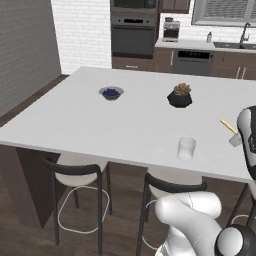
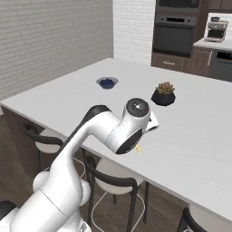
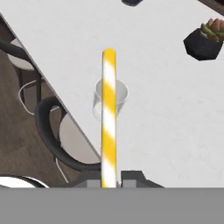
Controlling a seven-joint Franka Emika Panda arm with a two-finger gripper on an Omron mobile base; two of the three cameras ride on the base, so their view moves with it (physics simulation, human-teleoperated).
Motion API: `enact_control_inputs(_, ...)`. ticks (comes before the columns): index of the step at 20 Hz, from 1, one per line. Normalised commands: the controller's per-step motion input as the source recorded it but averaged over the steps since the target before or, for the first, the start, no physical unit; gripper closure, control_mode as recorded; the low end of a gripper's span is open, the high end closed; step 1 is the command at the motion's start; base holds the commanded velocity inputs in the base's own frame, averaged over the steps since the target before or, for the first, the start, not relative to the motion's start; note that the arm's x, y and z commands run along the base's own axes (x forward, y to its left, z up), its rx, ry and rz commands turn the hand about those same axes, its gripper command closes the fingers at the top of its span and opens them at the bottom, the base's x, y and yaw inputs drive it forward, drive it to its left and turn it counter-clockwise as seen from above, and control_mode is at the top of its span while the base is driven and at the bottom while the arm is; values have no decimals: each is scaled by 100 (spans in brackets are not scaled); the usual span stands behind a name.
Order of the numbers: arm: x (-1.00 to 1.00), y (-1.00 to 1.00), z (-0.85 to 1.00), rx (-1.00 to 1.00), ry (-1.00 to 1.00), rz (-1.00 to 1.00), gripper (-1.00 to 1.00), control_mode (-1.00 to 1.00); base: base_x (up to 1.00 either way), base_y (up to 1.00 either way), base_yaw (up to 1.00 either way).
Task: Take a straw from the drawer in front and place it inside the glass cup on the dining counter.
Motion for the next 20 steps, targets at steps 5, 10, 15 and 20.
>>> enact_control_inputs(5,42,0,-1,3,-5,12,100,-100,0,0,0)
enact_control_inputs(10,36,0,0,1,-3,17,100,-100,0,0,0)
enact_control_inputs(15,26,0,0,0,0,12,100,-100,0,0,0)
enact_control_inputs(20,15,2,0,0,0,3,100,-100,0,0,0)
